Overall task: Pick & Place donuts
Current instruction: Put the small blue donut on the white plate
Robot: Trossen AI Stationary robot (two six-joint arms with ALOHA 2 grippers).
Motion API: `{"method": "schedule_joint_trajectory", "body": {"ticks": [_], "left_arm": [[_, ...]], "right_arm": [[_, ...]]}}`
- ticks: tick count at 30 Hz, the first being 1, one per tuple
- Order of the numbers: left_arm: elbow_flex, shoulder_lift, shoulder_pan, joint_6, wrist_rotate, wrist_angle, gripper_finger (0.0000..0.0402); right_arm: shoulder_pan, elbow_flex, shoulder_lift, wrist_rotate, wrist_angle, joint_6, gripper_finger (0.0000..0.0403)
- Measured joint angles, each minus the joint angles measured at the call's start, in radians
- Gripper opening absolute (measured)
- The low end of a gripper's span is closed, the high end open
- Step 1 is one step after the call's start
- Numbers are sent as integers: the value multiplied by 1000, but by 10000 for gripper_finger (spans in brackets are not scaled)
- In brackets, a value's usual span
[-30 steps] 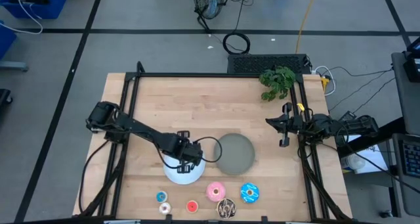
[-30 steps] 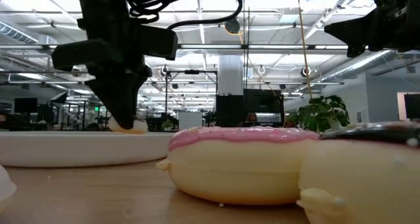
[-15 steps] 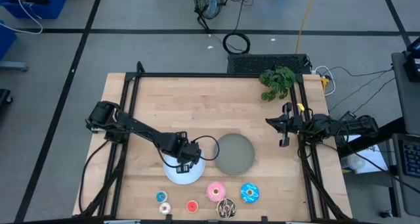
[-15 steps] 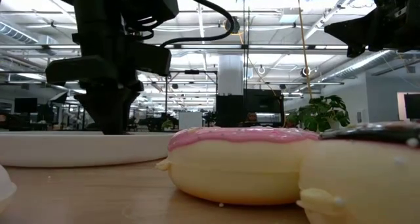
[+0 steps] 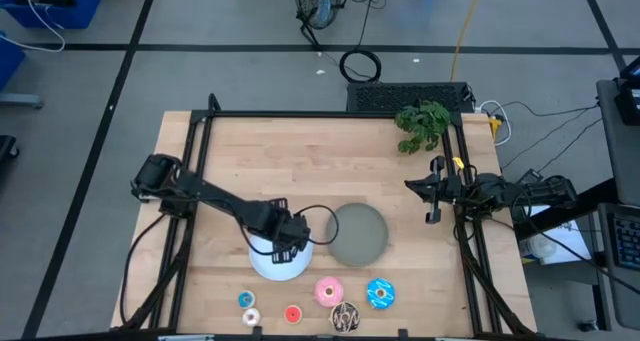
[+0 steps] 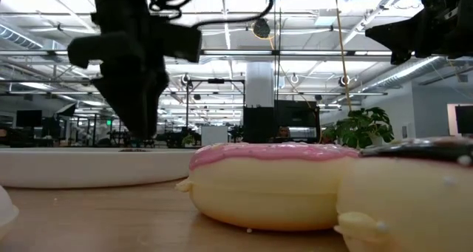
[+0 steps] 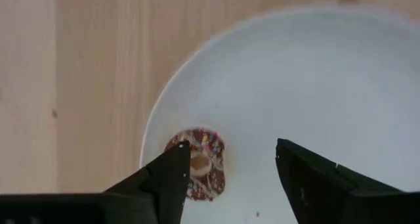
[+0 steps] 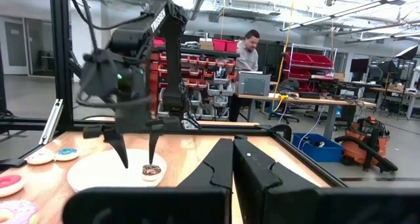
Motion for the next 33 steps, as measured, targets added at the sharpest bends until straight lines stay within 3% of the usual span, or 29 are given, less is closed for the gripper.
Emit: {"method": "schedule_joint_trajectory", "body": {"ticks": [6,11,22,30,33], "left_arm": [[122,0,-31,-14,-15,-121,229],[215,0,-66,-159,135,-214,199],[243,-1,-280,-284,155,-292,14],[234,-1,-471,-500,119,-288,8],[216,-1,-531,-653,87,-291,5]], "right_arm": [[0,0,0,0,0,0,0],[0,0,0,0,0,0,0],[0,0,0,0,-1,0,0],[0,0,0,0,-1,0,0],[0,0,0,-2,-1,0,0]]}}
